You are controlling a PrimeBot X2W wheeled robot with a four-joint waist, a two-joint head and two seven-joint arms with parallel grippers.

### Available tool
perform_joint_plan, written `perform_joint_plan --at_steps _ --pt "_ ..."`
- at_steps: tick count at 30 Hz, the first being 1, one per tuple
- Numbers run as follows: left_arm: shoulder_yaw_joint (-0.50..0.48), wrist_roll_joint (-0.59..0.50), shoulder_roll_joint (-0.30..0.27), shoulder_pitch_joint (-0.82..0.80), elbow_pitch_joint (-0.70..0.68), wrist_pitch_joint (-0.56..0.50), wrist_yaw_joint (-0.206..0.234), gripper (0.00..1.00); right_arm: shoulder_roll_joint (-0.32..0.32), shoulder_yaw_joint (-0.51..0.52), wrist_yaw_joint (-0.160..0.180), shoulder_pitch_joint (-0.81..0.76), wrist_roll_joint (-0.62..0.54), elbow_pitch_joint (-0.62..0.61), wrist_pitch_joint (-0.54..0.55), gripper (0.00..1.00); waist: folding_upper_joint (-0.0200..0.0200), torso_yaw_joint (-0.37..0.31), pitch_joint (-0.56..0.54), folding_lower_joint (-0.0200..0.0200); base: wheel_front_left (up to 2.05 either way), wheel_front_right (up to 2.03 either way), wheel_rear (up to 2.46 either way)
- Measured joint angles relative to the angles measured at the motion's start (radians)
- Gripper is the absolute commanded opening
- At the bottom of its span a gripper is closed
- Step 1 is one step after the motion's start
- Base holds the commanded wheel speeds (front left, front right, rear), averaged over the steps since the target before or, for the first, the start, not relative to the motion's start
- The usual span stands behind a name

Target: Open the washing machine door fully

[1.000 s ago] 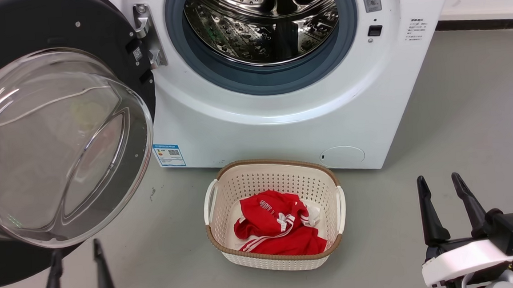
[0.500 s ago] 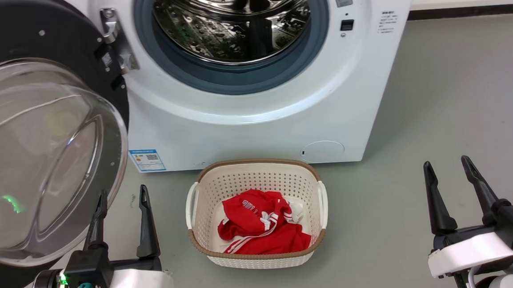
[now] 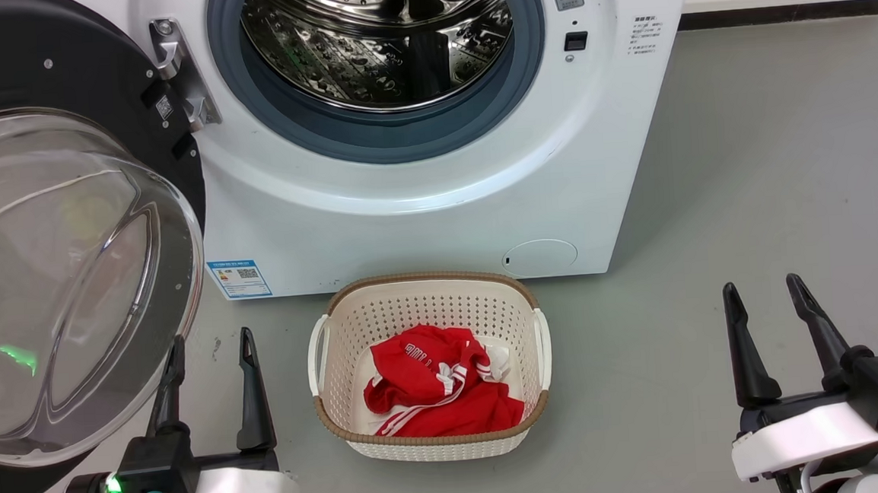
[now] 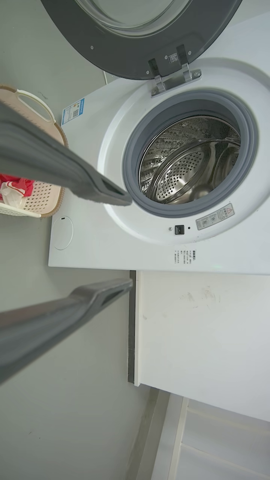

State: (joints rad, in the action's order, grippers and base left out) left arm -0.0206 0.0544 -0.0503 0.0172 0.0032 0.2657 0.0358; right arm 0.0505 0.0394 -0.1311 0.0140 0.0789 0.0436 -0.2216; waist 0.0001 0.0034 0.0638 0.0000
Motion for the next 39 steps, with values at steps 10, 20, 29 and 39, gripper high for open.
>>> perform_joint_plan --at_steps 10,20,29,39 --pt "0.001 -0.002 0.0 0.0 0.004 0.0 -0.002 1.0 0.0 -0.001 0.0 0.001 0.01 0.011 -0.006 1.0 0.0 -0.004 0.001 0.0 0.0 0.0 0.0" --pt "0.004 0.021 0.002 0.016 0.053 -0.01 -0.01 0.0 -0.001 -0.003 0.0 -0.019 0.032 0.057 -0.001 0.0 0.0 -0.003 0.0 0.0 0.0 0.0 0.0" --pt "-0.009 0.208 0.002 0.012 0.076 -0.054 -0.028 0.0 0.001 -0.002 0.0 -0.016 0.223 0.074 0.035 0.0 0.0 -0.003 -0.005 0.0 0.0 0.0 0.0" --pt "-0.019 0.394 0.002 -0.003 0.098 -0.099 -0.046 0.0 0.005 0.0 0.0 -0.008 0.41 0.091 0.069 0.0 0.0 -0.003 -0.009 0.0 0.0 0.0 0.0"
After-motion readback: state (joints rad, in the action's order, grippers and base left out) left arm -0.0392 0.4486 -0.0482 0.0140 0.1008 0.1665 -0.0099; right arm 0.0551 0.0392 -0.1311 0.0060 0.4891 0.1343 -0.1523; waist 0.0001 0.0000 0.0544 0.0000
